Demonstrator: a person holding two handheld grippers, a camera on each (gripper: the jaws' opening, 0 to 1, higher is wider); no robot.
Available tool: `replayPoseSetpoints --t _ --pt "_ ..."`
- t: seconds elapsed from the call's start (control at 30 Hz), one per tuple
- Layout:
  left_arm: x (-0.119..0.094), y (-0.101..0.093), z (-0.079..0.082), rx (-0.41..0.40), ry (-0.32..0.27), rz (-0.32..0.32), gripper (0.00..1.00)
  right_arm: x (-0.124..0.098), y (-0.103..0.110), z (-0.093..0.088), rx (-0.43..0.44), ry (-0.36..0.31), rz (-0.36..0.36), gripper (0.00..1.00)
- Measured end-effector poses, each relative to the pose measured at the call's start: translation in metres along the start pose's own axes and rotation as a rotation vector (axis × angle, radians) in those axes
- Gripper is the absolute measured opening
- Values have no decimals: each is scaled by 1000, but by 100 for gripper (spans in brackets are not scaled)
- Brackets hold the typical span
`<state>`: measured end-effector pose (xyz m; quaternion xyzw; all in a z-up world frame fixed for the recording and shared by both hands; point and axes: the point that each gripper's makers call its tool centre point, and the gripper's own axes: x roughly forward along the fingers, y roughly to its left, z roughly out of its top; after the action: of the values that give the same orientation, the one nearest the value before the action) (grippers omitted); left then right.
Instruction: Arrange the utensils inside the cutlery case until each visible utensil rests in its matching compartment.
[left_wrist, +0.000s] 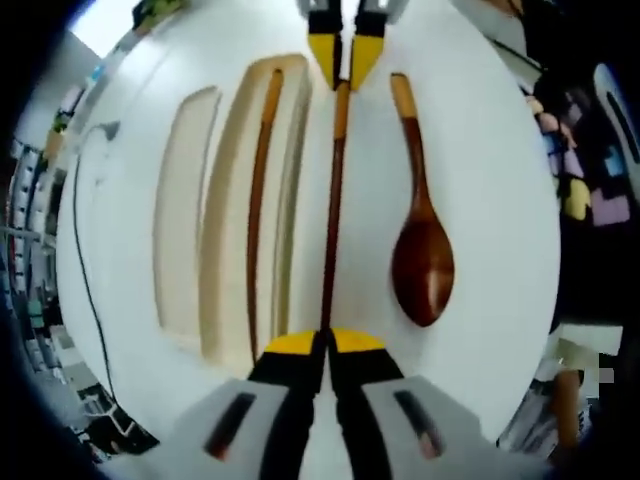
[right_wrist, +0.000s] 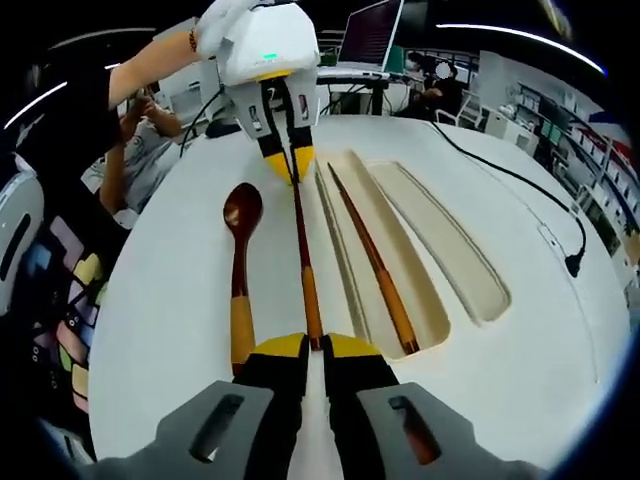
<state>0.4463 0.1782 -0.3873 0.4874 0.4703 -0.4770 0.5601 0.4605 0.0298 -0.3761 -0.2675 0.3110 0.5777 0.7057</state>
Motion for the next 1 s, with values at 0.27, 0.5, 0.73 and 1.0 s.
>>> replayPoseSetpoints --t 0.27,0.5,0.73,1.0 --pt "0 -15 6 -25 -3 -32 3 -1 -1 -1 25 -23 -5 5" --pt "-6 11 -11 28 10 -64 2 -1 3 -1 1 4 -8 5" --pt "-20 20 -9 40 -11 -40 2 -8 1 3 -25 14 -36 5" --pt "-32 33 -11 42 -24 -13 2 -16 1 12 -28 19 -46 5"
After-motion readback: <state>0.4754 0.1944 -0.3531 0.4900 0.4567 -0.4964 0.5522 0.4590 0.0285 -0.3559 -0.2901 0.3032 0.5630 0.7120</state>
